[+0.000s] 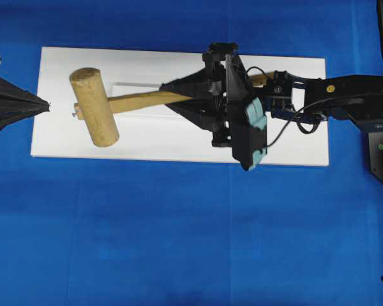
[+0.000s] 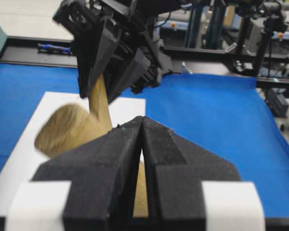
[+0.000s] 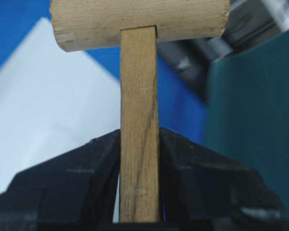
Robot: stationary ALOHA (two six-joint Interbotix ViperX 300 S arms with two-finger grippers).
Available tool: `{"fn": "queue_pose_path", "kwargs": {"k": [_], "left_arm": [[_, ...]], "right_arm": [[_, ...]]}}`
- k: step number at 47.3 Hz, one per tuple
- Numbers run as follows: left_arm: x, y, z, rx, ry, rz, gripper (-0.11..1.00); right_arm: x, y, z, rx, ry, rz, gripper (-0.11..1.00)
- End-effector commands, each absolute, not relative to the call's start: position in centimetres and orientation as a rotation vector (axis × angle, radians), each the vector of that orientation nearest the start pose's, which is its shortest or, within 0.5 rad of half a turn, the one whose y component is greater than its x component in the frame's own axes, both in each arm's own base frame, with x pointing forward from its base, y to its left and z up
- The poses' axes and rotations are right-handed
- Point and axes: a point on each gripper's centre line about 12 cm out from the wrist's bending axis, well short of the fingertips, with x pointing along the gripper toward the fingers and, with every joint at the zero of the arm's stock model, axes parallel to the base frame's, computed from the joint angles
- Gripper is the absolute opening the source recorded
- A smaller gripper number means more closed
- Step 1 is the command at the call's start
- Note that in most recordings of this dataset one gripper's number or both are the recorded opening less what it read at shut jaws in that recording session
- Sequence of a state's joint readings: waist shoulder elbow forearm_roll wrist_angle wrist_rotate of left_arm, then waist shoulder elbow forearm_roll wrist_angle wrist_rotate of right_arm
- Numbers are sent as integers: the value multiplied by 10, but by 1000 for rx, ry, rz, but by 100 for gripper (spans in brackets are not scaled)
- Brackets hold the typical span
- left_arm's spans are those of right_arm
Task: Hit the mark with a hammer.
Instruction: 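Bring the left gripper toward the mallet head held by the right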
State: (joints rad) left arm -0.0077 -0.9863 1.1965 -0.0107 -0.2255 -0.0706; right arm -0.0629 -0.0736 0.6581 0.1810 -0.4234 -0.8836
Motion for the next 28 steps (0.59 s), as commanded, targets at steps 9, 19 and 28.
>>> {"fn": "queue_pose_path", "kwargs": {"k": [9,19,28], "left_arm": [[195,-2,286,-103,-29,-9,0],[195,-2,286,-103,-27,-9,0],[197,-2,283,-101,-15,-9,0]], "right_arm": [[400,-34,272,-929,116,-117,9],[400,-33,276,-1005,82,-139,9],[400,-34,277,-1007,77,-144,9]]}}
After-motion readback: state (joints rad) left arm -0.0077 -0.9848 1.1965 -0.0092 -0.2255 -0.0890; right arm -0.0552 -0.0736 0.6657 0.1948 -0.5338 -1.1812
